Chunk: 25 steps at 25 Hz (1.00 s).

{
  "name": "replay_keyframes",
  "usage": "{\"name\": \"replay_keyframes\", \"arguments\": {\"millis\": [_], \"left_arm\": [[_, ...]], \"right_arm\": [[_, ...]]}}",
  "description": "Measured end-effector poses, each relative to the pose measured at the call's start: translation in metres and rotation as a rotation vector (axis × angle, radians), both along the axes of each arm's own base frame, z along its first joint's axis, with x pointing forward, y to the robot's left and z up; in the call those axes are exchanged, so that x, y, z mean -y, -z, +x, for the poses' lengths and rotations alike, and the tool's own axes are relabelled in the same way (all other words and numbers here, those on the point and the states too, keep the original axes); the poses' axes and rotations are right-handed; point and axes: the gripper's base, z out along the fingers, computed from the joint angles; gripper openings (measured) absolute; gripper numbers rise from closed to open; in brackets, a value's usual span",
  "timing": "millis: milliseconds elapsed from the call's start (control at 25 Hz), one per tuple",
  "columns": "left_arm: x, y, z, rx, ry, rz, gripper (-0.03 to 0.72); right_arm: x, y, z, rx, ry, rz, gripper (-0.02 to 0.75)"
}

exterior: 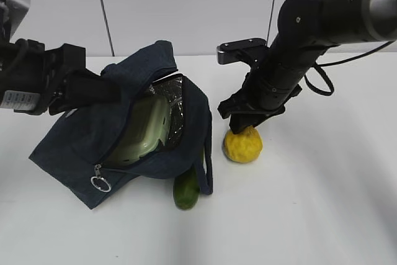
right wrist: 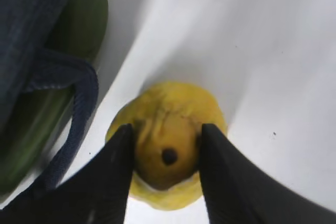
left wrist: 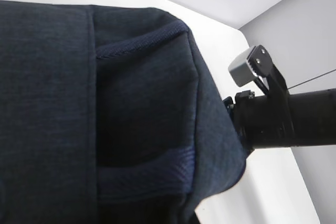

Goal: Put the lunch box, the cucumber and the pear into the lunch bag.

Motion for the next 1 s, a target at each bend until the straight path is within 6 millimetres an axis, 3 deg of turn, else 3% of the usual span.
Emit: {"name": "replay_keyframes", "arguments": {"millis": [520, 760, 1000], "left_arm": [[0.000, 0.000, 0.000, 0.001, -0.001, 0.002, 0.001], [0.000, 0.000, 0.000, 0.002, -0.002, 0.004, 0.001], [-0.001, 0.000, 0.001, 0.005, -0.010, 0.009, 0.001]], "right_arm": [[-0.001, -0.027, 0.001, 0.005, -0.015, 0.009, 0.287], [0.000, -0.074, -0.013, 0.088, -0.008, 0.080, 0.286], [-0.013, -0.108, -0.026, 0.136, -0.072, 0.305, 0.286]]}}
